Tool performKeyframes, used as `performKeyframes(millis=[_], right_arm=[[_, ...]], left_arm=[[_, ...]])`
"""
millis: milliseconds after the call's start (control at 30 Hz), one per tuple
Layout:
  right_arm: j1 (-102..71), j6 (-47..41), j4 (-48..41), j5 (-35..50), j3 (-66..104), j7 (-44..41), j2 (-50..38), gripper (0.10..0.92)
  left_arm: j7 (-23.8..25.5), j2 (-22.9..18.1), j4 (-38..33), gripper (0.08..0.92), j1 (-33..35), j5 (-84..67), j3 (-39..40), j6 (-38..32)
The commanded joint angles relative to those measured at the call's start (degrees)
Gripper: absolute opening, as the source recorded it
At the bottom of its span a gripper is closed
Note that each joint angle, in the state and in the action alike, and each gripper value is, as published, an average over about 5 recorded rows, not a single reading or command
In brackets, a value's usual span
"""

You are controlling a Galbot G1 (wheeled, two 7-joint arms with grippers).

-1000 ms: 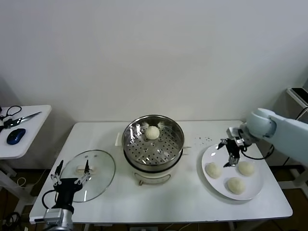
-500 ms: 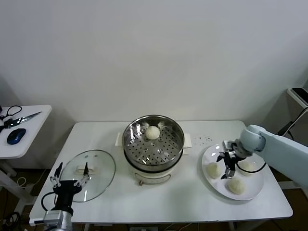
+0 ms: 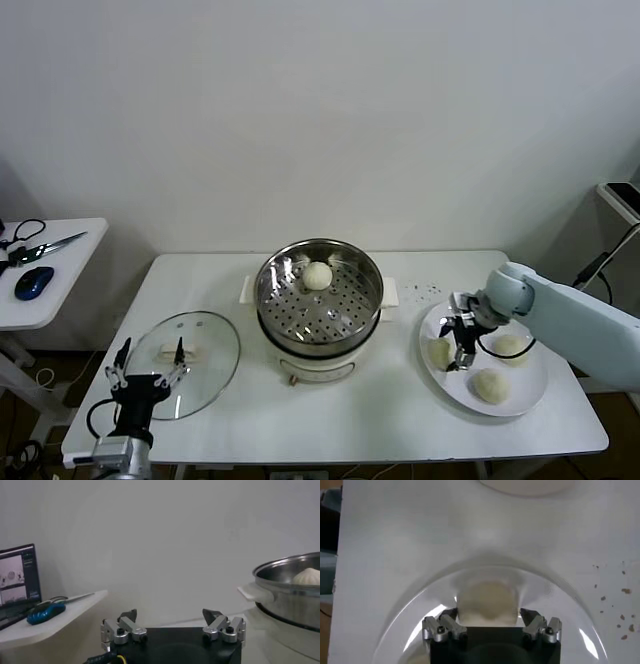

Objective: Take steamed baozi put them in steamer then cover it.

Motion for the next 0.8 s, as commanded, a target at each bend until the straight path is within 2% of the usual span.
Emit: performKeyframes(millis=[33, 233, 400, 600, 800], right_arm=[[-0.2, 0.0, -1.1, 0.3, 0.3, -0.3, 0.9, 0.797], [1.5, 0.3, -0.3, 1.6, -0.7, -0.5, -0.6, 0.724], [8.8, 0.3, 1.5, 5.7, -4.9, -0.3, -3.1, 0.700], [34.8, 0.9, 2.6, 20.0, -23.7, -1.0, -2.4, 0.688], [55.1, 1.0, 3.1, 33.6, -38.4, -1.0, 5.6, 0.687]], left_arm=[[0.0, 0.0, 0.0, 0.823, 0.0, 0.0, 0.0, 0.0], [-0.1, 0.0, -0.2, 0.823, 0.2, -0.2, -0.2, -0.1], [-0.1, 0.1, -0.3, 0.823, 0.6, -0.3, -0.2, -0.2], [0.0, 0.7, -1.4, 0.823, 1.0, -0.5, 0.4, 0.4], [0.1, 1.2, -2.1, 0.823, 1.3, -0.6, 1.4, 0.6]])
